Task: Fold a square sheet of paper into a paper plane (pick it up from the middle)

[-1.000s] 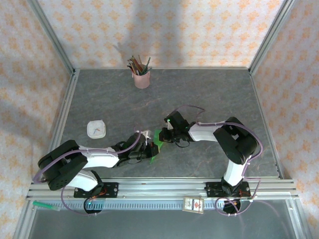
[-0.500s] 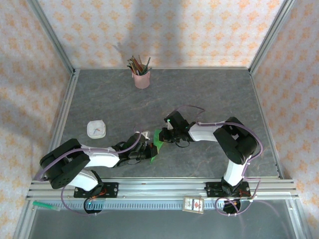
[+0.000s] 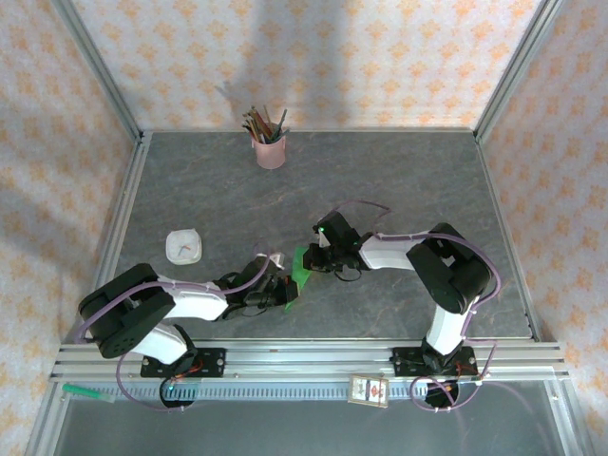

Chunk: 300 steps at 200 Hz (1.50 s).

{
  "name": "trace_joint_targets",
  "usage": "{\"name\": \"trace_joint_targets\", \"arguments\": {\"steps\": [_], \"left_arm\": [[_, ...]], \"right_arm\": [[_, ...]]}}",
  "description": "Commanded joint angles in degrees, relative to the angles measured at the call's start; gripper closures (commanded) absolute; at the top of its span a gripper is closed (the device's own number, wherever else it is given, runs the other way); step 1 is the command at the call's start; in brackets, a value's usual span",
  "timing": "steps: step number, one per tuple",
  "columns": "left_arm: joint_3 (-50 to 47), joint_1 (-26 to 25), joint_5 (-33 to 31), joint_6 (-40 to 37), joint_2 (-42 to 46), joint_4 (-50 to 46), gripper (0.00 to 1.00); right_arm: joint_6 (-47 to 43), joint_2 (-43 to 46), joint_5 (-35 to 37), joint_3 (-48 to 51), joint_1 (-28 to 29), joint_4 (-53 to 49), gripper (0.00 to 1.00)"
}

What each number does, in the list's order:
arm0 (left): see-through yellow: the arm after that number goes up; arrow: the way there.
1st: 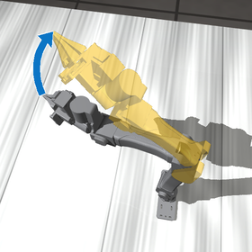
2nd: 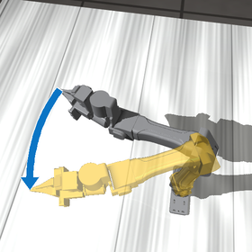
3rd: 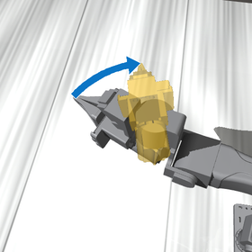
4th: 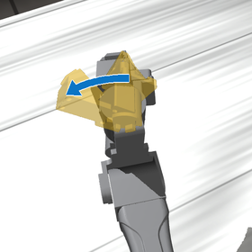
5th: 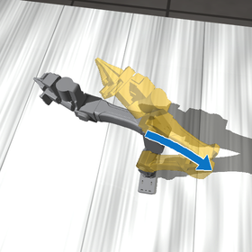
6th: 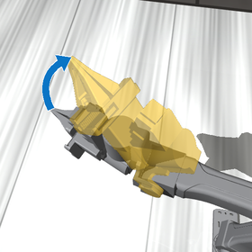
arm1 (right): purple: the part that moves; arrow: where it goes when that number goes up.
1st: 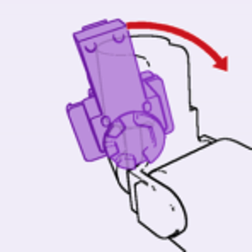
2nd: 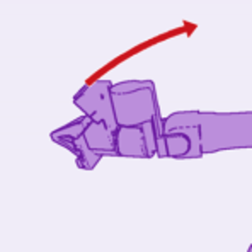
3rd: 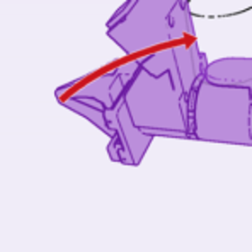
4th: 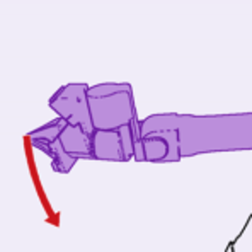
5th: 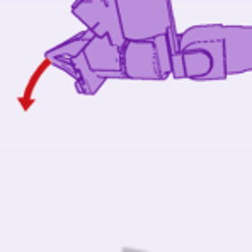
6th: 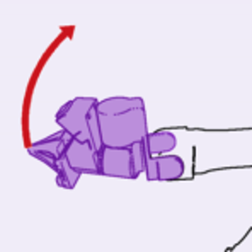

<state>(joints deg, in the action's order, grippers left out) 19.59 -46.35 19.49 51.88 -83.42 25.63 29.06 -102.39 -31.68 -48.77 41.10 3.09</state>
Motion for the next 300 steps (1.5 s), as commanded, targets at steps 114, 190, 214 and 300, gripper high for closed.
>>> {"name": "trace_joint_targets", "arguments": {"steps": [114,190,214,300], "left_arm": [[1.8,-1.7,-1.4,-4.6,6.6,-8.0,0.91],[3.4,-4.2,-2.4,-6.5,9.7,-9.2,0.91],[4.2,-4.3,-1.0,-7.0,6.6,-9.2,0.91],[3.0,-3.5,-2.1,-6.8,3.1,-10.4,0.94]], "right_arm": [[-1.0,-4.6,7.1,2.5,-0.2,-6.5,0.89],[-1.1,-4.7,7.0,2.4,-0.2,-6.4,0.89],[-1.0,-4.8,7.0,2.5,-0.3,-6.4,0.89],[-1.0,-4.8,6.9,2.6,-0.3,-6.4,0.89]]}}
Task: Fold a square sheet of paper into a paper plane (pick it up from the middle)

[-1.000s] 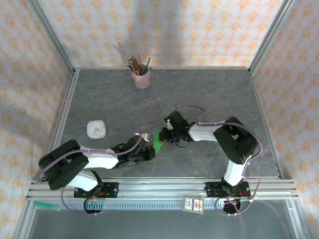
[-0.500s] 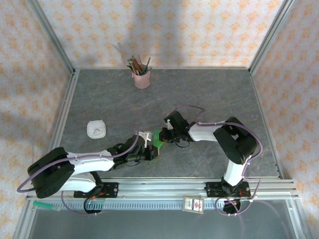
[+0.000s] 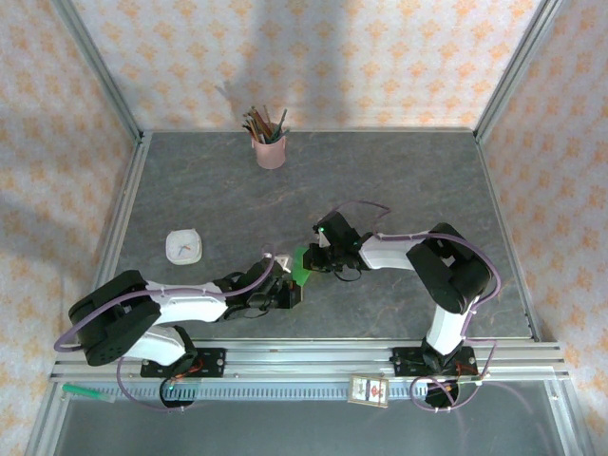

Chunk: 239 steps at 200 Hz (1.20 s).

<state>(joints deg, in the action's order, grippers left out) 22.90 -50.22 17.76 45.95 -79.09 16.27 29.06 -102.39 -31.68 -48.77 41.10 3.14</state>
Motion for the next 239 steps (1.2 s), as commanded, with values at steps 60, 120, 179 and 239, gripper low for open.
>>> {"name": "trace_joint_targets", "arguments": {"steps": [60,120,179,239], "left_arm": [[-1.3,1.3,-1.3,-1.1,-1.2,-2.3,0.95],[-2.7,1.3,-0.7,-0.6,-2.5,-1.3,0.96],[-5.0,1.3,-0.6,0.6,-2.5,-3.6,1.0],[-6.4,0.9,0.9,-0.5,0.2,-7.9,1.0]], "right_arm": [[-1.0,-4.7,7.0,2.6,-0.3,-6.6,0.89],[-1.0,-4.8,7.1,2.4,-0.3,-6.8,0.89],[-0.7,-5.3,7.4,2.2,-0.3,-7.4,0.89],[-0.3,-6.2,8.2,1.5,-0.3,-8.7,0.89]]}}
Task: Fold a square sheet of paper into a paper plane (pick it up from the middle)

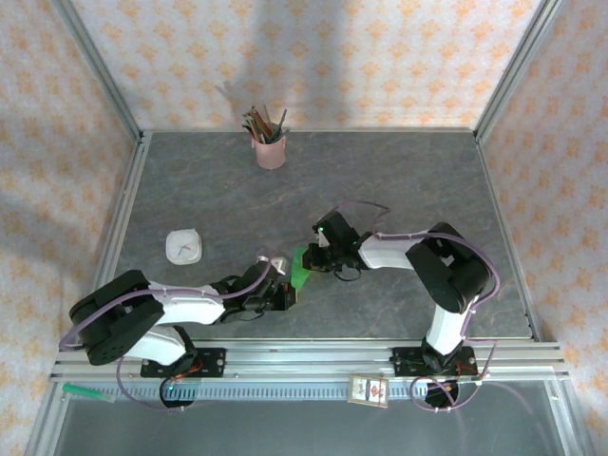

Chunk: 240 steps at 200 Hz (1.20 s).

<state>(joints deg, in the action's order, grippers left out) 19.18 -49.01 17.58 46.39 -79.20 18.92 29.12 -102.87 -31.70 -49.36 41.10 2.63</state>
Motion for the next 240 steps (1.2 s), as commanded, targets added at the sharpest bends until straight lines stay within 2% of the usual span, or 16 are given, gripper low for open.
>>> {"name": "trace_joint_targets", "arguments": {"steps": [1,190,240], "left_arm": [[-2.7,-0.3,1.1,-0.9,0.4,-10.7,1.0],[-2.4,-5.1,-0.2,-1.3,5.1,-24.1,1.0],[0.3,-5.4,-0.5,-2.9,9.8,-29.1,1.0]], "right_arm": [[-0.3,-5.7,8.3,2.1,-0.3,-8.2,0.89],[-0.2,-7.1,8.9,0.9,-0.3,-9.6,0.9],[-0.3,-7.1,8.9,0.9,-0.3,-9.8,0.9]]}}
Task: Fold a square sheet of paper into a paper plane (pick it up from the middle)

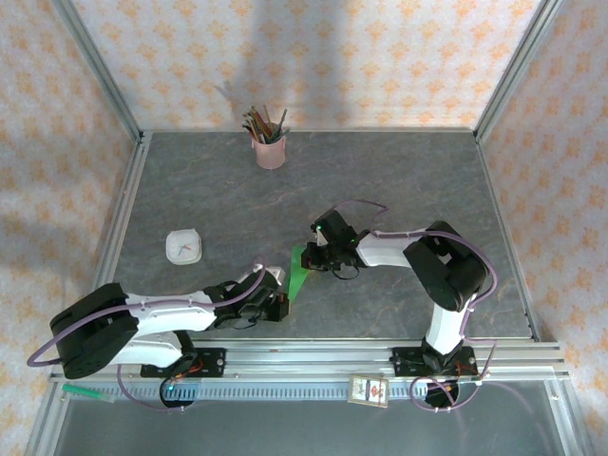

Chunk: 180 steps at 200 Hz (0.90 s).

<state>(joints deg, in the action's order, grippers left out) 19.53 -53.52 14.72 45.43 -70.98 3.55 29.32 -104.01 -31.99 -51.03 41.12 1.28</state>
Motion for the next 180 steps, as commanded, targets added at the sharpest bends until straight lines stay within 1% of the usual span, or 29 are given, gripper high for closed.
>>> {"name": "trace_joint_targets", "arguments": {"steps": [1,34,59,88,116,146,180], "left_arm": [[0.1,-0.9,2.3,-2.0,1.7,-13.8,1.0],[4.2,-0.6,0.8,-3.3,5.5,-15.6,1.0],[6.1,-0.1,2.2,-2.7,8.5,-10.5,1.0],[7.8,0.9,3.9,-2.5,6.5,-5.8,1.0],[9.8,3.0,5.4,-3.0,3.7,-5.3,1.0],[8.9,3.2,4.3,-4.7,7.2,-10.2,1.0],[5.3,3.2,0.2,-3.8,17.6,-18.4,1.0]], "right_arm": [[-0.5,-5.9,9.2,2.6,-0.3,-8.4,0.9],[-0.5,-6.0,9.2,2.6,-0.3,-8.5,0.9],[-0.4,-6.0,9.2,2.6,-0.3,-8.3,0.9],[-0.5,-5.8,9.2,2.7,-0.3,-8.3,0.9],[-0.5,-5.7,9.1,2.8,-0.3,-8.1,0.9],[-0.4,-5.6,8.9,2.9,-0.4,-8.0,0.9],[-0.6,-6.1,8.8,2.5,-0.4,-8.2,0.9]]}}
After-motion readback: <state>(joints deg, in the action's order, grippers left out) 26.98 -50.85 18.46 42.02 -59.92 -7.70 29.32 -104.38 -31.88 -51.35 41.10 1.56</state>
